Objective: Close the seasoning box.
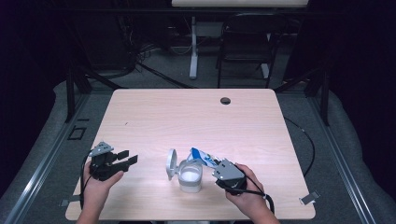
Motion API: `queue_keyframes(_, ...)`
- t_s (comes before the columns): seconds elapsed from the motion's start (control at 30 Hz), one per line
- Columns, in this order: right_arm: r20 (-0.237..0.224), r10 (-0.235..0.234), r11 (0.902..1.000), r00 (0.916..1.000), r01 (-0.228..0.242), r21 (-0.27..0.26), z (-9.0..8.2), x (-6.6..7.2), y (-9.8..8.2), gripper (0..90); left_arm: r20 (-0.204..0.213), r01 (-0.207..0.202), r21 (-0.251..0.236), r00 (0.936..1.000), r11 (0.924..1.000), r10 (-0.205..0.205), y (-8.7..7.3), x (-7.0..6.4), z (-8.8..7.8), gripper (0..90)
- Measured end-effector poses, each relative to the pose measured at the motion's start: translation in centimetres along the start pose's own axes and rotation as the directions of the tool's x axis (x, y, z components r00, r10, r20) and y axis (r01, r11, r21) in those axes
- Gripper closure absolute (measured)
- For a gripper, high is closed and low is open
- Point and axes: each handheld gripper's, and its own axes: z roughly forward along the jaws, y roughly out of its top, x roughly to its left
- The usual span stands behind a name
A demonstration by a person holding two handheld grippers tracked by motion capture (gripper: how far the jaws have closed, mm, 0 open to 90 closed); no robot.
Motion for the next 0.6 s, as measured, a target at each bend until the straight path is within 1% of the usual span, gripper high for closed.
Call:
queue_keyframes(0.03,0.0,0.0,1.0,1.0,0.0,0.0,0.0,0.0,0.0,87.1,0.0,0.0,0.0,1.0,1.0,0.0,0.0,0.0,0.0,51.6)
queue_keyframes(0.1,-0.011,0.032,0.9994,0.9994,-0.032,-0.014,0.0,-0.2,-0.1,87.1,0.0,0.001,0.002,1.0,1.0,-0.001,0.0,0.0,0.0,51.6)
queue_keyframes(0.13,-0.011,0.032,0.9994,0.9994,-0.032,-0.014,0.0,-0.2,-0.1,87.1,0.0,0.001,0.002,1.0,1.0,-0.001,0.0,0.0,0.0,51.6)
queue_keyframes(0.17,-0.013,0.046,0.9987,0.9988,-0.046,-0.021,0.1,-0.3,-0.2,87.1,0.003,0.004,-0.004,1.0,1.0,-0.004,-0.1,0.0,0.1,51.6)
queue_keyframes(0.2,-0.013,0.046,0.9987,0.9988,-0.046,-0.021,0.1,-0.3,-0.2,87.1,0.003,0.004,-0.004,1.0,1.0,-0.004,-0.1,0.0,0.1,51.6)
queue_keyframes(0.27,-0.015,0.06,0.9979,0.9981,-0.061,-0.024,0.1,-0.3,-0.3,87.2,0.003,0.004,-0.004,1.0,1.0,-0.004,-0.1,0.0,0.1,51.6)
queue_keyframes(0.3,-0.019,0.078,0.9964,0.9967,-0.079,-0.031,0.1,-0.5,-0.4,87.2,0.004,0.005,-0.006,1.0,1.0,-0.005,-0.1,0.0,0.1,51.6)
queue_keyframes(0.33,-0.019,0.078,0.9964,0.9967,-0.079,-0.031,0.1,-0.5,-0.4,87.2,0.004,0.005,-0.006,1.0,1.0,-0.005,-0.1,0.0,0.1,51.6)
queue_keyframes(0.37,-0.026,0.091,0.9951,0.9955,-0.092,-0.036,0.1,-0.6,-0.6,87.2,0.001,0.006,-0.007,1.0,1.0,-0.006,-0.1,0.0,0.0,51.6)
queue_keyframes(0.47,-0.023,0.094,0.9949,0.9953,-0.095,-0.036,0.0,-0.7,-0.7,87.2,-0.003,0.001,0.002,1.0,1.0,-0.001,-0.2,0.0,-0.2,51.6)
queue_keyframes(0.5,-0.028,0.115,0.9923,0.993,-0.116,-0.043,-0.1,-1.0,-1.0,87.2,-0.003,0.002,0.001,1.0,1.0,-0.002,-0.2,-0.1,-0.2,51.6)
queue_keyframes(0.53,-0.028,0.115,0.9923,0.993,-0.116,-0.043,-0.1,-1.0,-1.0,87.2,-0.005,0.002,-0.002,1.0,1.0,-0.002,-0.3,-0.1,-0.2,51.6)
queue_keyframes(0.57,-0.028,0.125,0.991,0.9918,-0.126,-0.046,-0.1,-1.1,-1.1,87.2,-0.008,0.003,-0.002,1.0,1.0,-0.003,-0.3,-0.1,-0.2,51.6)
queue_keyframes(0.6,-0.028,0.148,0.9873,0.9886,-0.149,-0.055,-0.2,-1.5,-1.4,87.2,-0.009,0.003,-0.001,1.0,1.0,-0.003,-0.4,-0.1,-0.2,51.7)
